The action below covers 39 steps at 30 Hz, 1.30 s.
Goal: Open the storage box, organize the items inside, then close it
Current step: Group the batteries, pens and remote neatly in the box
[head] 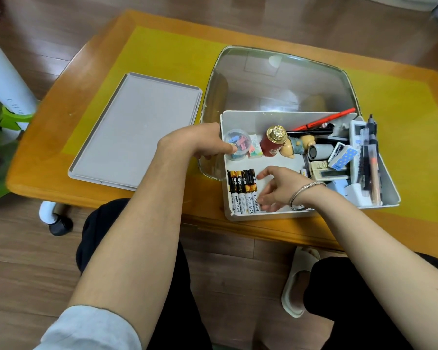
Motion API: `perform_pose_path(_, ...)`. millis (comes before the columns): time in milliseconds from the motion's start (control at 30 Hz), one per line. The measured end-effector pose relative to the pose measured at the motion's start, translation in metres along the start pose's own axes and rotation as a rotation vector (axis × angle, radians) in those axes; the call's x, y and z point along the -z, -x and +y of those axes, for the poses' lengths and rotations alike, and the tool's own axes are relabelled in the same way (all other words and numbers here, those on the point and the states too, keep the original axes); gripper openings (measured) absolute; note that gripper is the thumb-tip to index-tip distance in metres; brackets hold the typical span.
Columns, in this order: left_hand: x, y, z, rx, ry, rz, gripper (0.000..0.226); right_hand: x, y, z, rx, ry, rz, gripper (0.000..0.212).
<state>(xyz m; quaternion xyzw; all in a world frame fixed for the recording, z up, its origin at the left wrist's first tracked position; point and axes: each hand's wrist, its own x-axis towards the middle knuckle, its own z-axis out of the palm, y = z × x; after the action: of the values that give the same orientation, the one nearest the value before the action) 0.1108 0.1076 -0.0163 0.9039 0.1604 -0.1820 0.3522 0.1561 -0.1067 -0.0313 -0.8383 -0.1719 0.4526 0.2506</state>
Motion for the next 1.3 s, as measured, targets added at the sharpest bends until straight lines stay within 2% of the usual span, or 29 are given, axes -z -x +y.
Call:
perform_pose_path(167, 0.000, 0.000, 0.000, 0.005, 0.007, 0.002, 0.055, 0.001, -0.002, 0.002, 0.013, 0.043, 0.002, 0.055)
perform_pose_path(333, -0.001, 0.000, 0.000, 0.010, 0.006, 0.006, 0.056, 0.001, -0.004, 0.004, 0.059, 0.130, 0.064, 0.070)
perform_pose_path(567, -0.001, 0.000, 0.000, 0.017, -0.002, 0.013, 0.055, 0.000, -0.008, 0.005, 0.085, 0.012, 0.112, 0.087)
perform_pose_path(733, -0.001, 0.000, 0.001, 0.009, 0.009, 0.014, 0.054, -0.003, -0.009, 0.002, 0.128, 0.048, 0.100, 0.075)
perform_pose_path(967, -0.001, 0.000, 0.001, 0.013, 0.005, 0.013, 0.057, 0.005, -0.001, 0.000, 0.165, 0.129, 0.093, 0.073)
perform_pose_path(1067, -0.001, -0.001, 0.000, 0.014, 0.011, 0.014, 0.057, 0.023, 0.009, 0.001, 0.182, 0.121, 0.240, 0.049)
perform_pose_path(1200, -0.001, -0.001, -0.001, 0.011, 0.006, 0.011, 0.057, 0.047, 0.021, 0.006, 0.120, 0.396, 0.387, 0.014)
perform_pose_path(1300, -0.001, -0.001, -0.002, 0.013, 0.002, 0.011, 0.057, 0.053, 0.024, 0.011, -0.046, 0.602, 0.380, 0.012)
